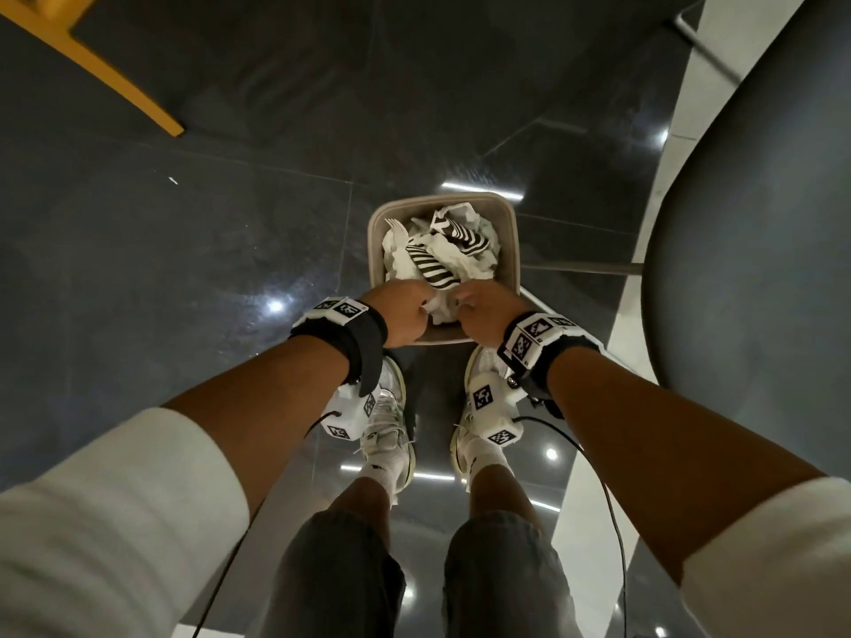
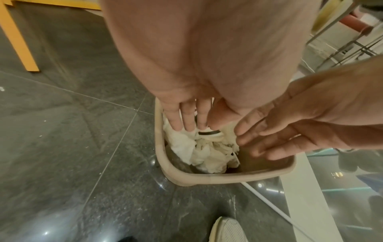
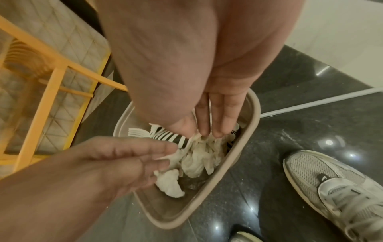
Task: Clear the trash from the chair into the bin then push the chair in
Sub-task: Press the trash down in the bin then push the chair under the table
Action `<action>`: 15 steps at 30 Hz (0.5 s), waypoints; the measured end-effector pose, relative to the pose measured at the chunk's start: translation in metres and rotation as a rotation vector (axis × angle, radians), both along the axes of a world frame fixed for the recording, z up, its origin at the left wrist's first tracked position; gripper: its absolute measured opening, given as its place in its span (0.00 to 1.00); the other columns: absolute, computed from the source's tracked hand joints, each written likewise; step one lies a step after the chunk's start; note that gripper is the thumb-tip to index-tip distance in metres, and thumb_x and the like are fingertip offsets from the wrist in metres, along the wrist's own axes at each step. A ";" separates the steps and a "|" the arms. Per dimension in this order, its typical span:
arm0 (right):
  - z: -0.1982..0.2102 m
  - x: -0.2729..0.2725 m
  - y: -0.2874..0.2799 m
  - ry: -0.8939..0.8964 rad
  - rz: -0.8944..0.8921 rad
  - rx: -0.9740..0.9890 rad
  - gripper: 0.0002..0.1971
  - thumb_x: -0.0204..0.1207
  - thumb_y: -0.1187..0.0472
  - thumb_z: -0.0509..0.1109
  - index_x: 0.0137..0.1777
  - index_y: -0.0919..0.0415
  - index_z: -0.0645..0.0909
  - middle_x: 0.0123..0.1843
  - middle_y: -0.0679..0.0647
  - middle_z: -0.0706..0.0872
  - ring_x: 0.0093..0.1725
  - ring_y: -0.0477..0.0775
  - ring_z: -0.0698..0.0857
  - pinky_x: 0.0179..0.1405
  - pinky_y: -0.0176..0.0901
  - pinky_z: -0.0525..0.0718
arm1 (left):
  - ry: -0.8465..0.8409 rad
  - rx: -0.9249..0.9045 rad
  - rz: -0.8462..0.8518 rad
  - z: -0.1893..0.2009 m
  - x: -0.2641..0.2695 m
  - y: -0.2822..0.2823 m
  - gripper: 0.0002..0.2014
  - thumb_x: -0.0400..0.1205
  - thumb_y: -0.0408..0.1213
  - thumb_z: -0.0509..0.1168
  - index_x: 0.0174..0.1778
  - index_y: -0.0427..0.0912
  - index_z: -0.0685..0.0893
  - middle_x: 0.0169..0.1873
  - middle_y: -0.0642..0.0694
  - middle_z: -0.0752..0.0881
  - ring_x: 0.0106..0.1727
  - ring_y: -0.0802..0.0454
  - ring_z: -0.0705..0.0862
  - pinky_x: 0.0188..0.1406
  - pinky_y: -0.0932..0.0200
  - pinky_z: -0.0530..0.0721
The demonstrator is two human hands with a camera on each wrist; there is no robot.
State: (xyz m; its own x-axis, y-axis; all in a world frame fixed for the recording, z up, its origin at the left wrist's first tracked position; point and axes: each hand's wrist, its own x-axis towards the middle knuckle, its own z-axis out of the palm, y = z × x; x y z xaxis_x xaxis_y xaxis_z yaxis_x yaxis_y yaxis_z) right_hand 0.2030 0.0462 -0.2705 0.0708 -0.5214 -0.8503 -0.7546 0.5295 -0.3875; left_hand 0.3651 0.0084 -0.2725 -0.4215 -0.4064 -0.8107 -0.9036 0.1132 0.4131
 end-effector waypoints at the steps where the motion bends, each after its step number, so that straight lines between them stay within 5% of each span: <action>1: 0.006 -0.002 0.001 0.006 -0.047 -0.001 0.15 0.83 0.62 0.58 0.60 0.64 0.85 0.60 0.61 0.87 0.59 0.62 0.86 0.62 0.52 0.85 | 0.010 -0.020 0.033 0.007 0.002 0.001 0.19 0.80 0.34 0.58 0.65 0.45 0.84 0.62 0.40 0.86 0.63 0.38 0.84 0.63 0.44 0.84; 5: 0.036 -0.009 0.018 -0.030 -0.158 0.005 0.15 0.82 0.60 0.61 0.64 0.58 0.84 0.67 0.58 0.84 0.66 0.61 0.83 0.71 0.54 0.80 | 0.015 -0.018 0.226 0.043 0.018 0.006 0.22 0.78 0.39 0.55 0.66 0.44 0.85 0.65 0.40 0.87 0.66 0.40 0.84 0.68 0.46 0.82; 8: 0.077 -0.018 0.046 -0.098 -0.301 0.007 0.11 0.82 0.61 0.63 0.60 0.59 0.83 0.63 0.60 0.85 0.60 0.60 0.85 0.63 0.50 0.82 | 0.003 0.014 0.250 0.086 0.039 0.021 0.20 0.83 0.39 0.55 0.67 0.44 0.84 0.67 0.43 0.86 0.67 0.45 0.83 0.70 0.51 0.80; 11: 0.134 -0.038 0.088 -0.106 -0.210 0.050 0.10 0.81 0.58 0.64 0.59 0.54 0.84 0.57 0.52 0.85 0.56 0.54 0.83 0.60 0.45 0.79 | -0.097 0.043 0.199 0.145 0.076 0.050 0.20 0.84 0.42 0.55 0.69 0.40 0.82 0.69 0.42 0.84 0.70 0.43 0.81 0.70 0.53 0.76; 15: 0.219 -0.070 0.151 -0.154 -0.240 0.139 0.10 0.81 0.64 0.66 0.58 0.60 0.86 0.55 0.59 0.88 0.56 0.60 0.86 0.67 0.55 0.82 | -0.222 0.081 0.199 0.227 0.139 0.090 0.25 0.84 0.44 0.59 0.76 0.38 0.75 0.76 0.40 0.76 0.76 0.41 0.76 0.75 0.55 0.69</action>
State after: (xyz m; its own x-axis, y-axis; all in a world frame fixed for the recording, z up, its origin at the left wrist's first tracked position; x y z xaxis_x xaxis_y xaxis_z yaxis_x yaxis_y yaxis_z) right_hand 0.1329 0.1972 -0.0515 0.0932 -0.4186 -0.9034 -0.5400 0.7410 -0.3991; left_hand 0.5044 0.0985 -0.0454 -0.1491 -0.3933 -0.9073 -0.9740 -0.1001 0.2034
